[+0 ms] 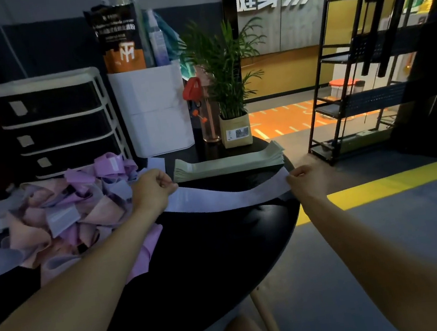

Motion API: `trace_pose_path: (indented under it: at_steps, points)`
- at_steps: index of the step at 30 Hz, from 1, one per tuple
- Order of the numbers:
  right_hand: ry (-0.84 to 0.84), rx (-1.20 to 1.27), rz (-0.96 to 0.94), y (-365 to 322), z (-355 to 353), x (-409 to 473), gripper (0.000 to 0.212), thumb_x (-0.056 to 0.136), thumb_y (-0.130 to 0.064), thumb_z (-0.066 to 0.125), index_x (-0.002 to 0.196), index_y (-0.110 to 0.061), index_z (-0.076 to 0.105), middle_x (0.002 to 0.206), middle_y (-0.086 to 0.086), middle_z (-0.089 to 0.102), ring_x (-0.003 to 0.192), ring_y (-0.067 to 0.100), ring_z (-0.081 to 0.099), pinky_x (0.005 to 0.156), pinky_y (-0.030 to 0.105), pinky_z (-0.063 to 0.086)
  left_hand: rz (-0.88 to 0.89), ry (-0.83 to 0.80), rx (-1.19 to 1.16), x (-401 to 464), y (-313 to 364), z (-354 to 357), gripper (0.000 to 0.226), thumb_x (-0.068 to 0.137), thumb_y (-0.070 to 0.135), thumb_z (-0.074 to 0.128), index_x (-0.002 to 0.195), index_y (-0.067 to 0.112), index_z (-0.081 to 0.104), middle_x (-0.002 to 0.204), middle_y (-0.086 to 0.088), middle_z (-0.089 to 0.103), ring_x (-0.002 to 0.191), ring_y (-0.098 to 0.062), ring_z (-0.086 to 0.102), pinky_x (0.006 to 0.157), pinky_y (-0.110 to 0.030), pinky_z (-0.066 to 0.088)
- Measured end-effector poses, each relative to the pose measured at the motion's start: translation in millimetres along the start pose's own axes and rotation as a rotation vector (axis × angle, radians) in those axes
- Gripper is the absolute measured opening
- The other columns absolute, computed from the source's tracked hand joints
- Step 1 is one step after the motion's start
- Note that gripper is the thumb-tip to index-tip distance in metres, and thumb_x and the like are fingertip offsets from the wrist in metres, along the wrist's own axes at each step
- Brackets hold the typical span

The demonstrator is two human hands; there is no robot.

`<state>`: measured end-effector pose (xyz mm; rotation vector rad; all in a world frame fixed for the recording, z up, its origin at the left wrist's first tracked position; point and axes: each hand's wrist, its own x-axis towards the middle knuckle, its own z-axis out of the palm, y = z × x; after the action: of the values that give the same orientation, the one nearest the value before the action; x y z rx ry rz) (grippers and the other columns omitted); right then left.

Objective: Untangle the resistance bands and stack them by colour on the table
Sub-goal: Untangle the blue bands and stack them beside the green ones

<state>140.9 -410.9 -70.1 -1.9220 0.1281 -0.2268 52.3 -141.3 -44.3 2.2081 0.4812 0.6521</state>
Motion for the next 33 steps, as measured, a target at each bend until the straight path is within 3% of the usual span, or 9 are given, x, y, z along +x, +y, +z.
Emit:
trace_pose_path:
  at_steps: [6, 9, 11, 13, 16, 19, 22, 26, 33]
  points:
    - [0.007, -0.078, -0.065, 14.3, 2.4, 7.5, 0.012, 0.086, 0.000, 0.056, 0.086, 0.009, 0.064, 0.084, 0.021, 0.061, 0.077, 0.028, 0.052, 0.057, 0.027, 0.031, 0.012, 0.011, 0.101, 17.1, -13.9, 18.9, 0.013, 0.083, 0.005, 0.068, 0.081, 0.008, 0.055, 0.080, -0.005, 0.057, 0.076, -0.019, 0.052, 0.068, -0.024, 0.035]
    - [0.029, -0.110, -0.076, 18.2, 6.1, 11.4, 0.012, 0.084, 0.002, 0.056, 0.084, 0.011, 0.064, 0.090, 0.027, 0.064, 0.083, 0.036, 0.057, 0.069, 0.036, 0.044, 0.015, -0.024, 0.161, 18.2, -22.0, 22.9, 0.011, 0.083, 0.000, 0.066, 0.086, 0.006, 0.057, 0.082, -0.007, 0.057, 0.076, -0.020, 0.053, 0.068, -0.023, 0.034]
    - [0.032, -0.161, -0.090, 19.3, 9.2, 13.3, 0.013, 0.084, 0.003, 0.055, 0.086, 0.014, 0.063, 0.093, 0.031, 0.062, 0.089, 0.041, 0.057, 0.076, 0.044, 0.047, 0.056, -0.022, 0.240, 17.7, -25.9, 23.8, 0.016, 0.081, -0.001, 0.065, 0.095, 0.004, 0.059, 0.095, -0.012, 0.058, 0.085, -0.027, 0.057, 0.075, -0.028, 0.042]
    - [0.043, -0.249, -0.112, 21.5, 11.9, 13.8, 0.017, 0.085, 0.002, 0.052, 0.096, 0.011, 0.062, 0.103, 0.029, 0.058, 0.097, 0.041, 0.053, 0.076, 0.041, 0.044, 0.112, -0.034, 0.347, 15.0, -24.4, 23.6, 0.025, 0.081, 0.000, 0.062, 0.105, 0.007, 0.060, 0.111, -0.014, 0.054, 0.097, -0.032, 0.056, 0.085, -0.036, 0.044]
    - [0.051, -0.387, -0.272, 23.5, 19.2, 7.6, 0.030, 0.086, -0.001, 0.051, 0.115, -0.001, 0.059, 0.120, 0.021, 0.047, 0.113, 0.036, 0.041, 0.086, 0.037, 0.037, 0.195, -0.149, 0.364, 3.3, -14.1, 26.3, 0.027, 0.084, 0.006, 0.060, 0.111, 0.009, 0.058, 0.119, -0.010, 0.052, 0.106, -0.029, 0.053, 0.089, -0.037, 0.044]
    - [-0.092, -0.435, -0.444, 16.0, 34.4, -8.9, 0.030, 0.087, -0.009, 0.056, 0.117, -0.007, 0.061, 0.119, 0.015, 0.050, 0.115, 0.033, 0.041, 0.090, 0.038, 0.038, 0.282, -0.318, 0.436, -12.1, -9.1, 35.6, 0.030, 0.089, 0.021, 0.058, 0.118, 0.013, 0.056, 0.124, -0.006, 0.049, 0.114, -0.027, 0.047, 0.094, -0.040, 0.041]
    - [-0.238, -0.570, -0.568, 15.4, 45.8, -21.0, 0.029, 0.090, -0.021, 0.055, 0.116, -0.011, 0.063, 0.120, 0.011, 0.052, 0.113, 0.032, 0.043, 0.090, 0.039, 0.039, 0.258, -0.399, 0.468, -25.5, -14.3, 45.1, 0.038, 0.094, 0.034, 0.051, 0.128, 0.017, 0.050, 0.132, -0.002, 0.045, 0.121, -0.025, 0.042, 0.100, -0.040, 0.037]
    - [-0.227, -0.611, -0.594, 21.3, 46.2, -22.2, 0.024, 0.093, -0.029, 0.050, 0.098, -0.013, 0.067, 0.107, 0.007, 0.057, 0.105, 0.030, 0.048, 0.080, 0.036, 0.040, 0.251, -0.292, 0.411, -41.0, -23.1, 50.0, 0.038, 0.096, 0.035, 0.045, 0.130, 0.018, 0.050, 0.136, 0.002, 0.047, 0.125, -0.021, 0.042, 0.102, -0.037, 0.036]
    - [-0.161, -0.679, -0.581, 21.1, 47.8, -24.3, 0.026, 0.094, -0.025, 0.046, 0.095, -0.008, 0.066, 0.105, 0.010, 0.061, 0.101, 0.032, 0.051, 0.078, 0.037, 0.041, 0.274, -0.192, 0.424, -44.9, -24.7, 51.3, 0.039, 0.096, 0.034, 0.045, 0.129, 0.015, 0.052, 0.135, 0.000, 0.052, 0.123, -0.020, 0.046, 0.101, -0.032, 0.035]
